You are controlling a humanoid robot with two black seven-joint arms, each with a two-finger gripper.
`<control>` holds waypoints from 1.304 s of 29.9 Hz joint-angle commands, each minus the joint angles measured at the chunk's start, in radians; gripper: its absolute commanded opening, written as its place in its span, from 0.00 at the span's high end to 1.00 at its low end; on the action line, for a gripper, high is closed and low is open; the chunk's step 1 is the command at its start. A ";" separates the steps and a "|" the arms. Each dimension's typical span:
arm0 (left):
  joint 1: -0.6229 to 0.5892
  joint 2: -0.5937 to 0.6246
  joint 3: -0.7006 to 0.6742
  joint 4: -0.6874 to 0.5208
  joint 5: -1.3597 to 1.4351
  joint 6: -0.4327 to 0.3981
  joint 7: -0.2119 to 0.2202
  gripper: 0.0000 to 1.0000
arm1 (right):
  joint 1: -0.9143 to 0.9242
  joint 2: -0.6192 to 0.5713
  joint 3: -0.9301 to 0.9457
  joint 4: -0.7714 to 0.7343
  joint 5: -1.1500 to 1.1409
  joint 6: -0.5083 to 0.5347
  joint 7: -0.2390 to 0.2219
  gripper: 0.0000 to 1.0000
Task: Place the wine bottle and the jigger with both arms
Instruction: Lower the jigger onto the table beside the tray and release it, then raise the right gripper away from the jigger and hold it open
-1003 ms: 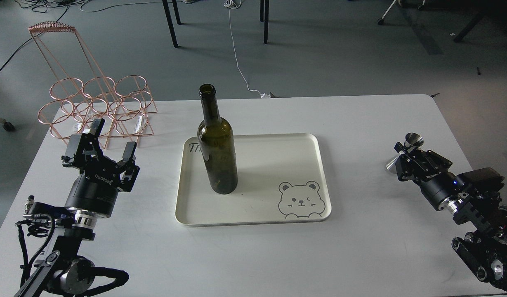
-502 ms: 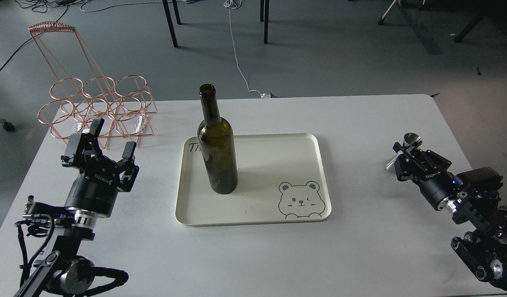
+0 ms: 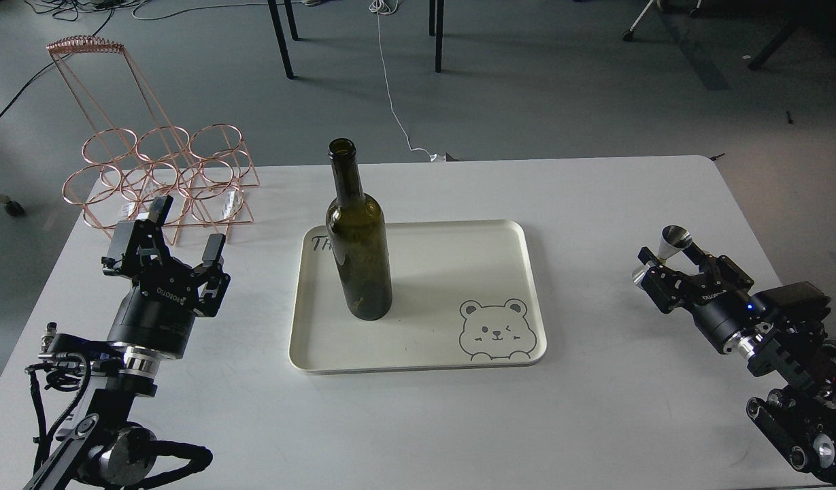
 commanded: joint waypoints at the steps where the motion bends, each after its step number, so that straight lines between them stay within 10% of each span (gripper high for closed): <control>1: 0.000 0.000 0.000 0.000 0.000 -0.001 0.000 0.02 | -0.026 -0.064 -0.007 0.037 0.000 0.000 0.000 0.04; 8: 0.000 -0.002 0.001 0.000 0.000 -0.001 0.000 0.02 | -0.139 -0.248 -0.007 0.183 0.049 0.000 0.000 0.04; 21: -0.001 0.002 0.008 0.000 0.002 -0.003 0.000 0.02 | -0.161 -0.493 -0.274 0.818 0.800 0.000 0.000 0.03; 39: -0.008 0.057 0.005 -0.034 0.046 -0.009 -0.030 0.02 | 0.172 0.047 -0.205 0.664 1.571 0.249 -0.001 0.01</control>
